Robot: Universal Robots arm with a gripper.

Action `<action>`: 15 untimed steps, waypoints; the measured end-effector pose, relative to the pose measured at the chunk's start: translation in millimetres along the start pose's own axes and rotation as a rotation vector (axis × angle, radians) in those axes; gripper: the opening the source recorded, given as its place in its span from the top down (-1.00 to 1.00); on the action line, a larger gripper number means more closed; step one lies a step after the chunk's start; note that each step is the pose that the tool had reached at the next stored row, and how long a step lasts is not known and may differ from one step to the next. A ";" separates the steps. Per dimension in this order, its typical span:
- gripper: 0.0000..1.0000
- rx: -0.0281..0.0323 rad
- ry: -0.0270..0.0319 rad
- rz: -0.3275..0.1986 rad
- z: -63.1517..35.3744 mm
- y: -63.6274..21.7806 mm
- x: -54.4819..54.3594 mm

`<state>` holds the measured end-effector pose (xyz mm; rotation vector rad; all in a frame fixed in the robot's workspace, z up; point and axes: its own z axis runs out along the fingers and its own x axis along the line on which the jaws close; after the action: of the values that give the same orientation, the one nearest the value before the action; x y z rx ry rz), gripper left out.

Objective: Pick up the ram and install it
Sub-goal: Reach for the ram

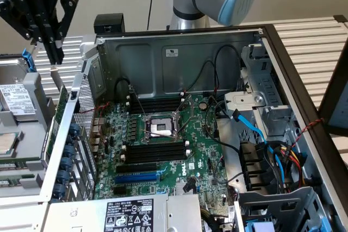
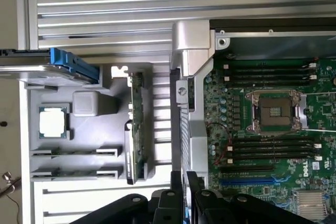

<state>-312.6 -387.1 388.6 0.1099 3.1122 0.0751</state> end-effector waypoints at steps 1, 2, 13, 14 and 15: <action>0.59 -0.0001 -0.0001 0.000 0.2 0.1 4.7; 0.47 -0.0001 -0.0002 0.000 0.5 0.3 9.1; 0.47 -0.0001 -0.0014 0.000 4.9 2.1 59.6; 0.47 -0.0002 -0.0015 0.000 5.1 2.2 64.3; 0.47 -0.0001 -0.0014 0.000 5.0 2.3 68.9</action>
<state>-381.0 -379.8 382.0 0.1099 3.1108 0.0752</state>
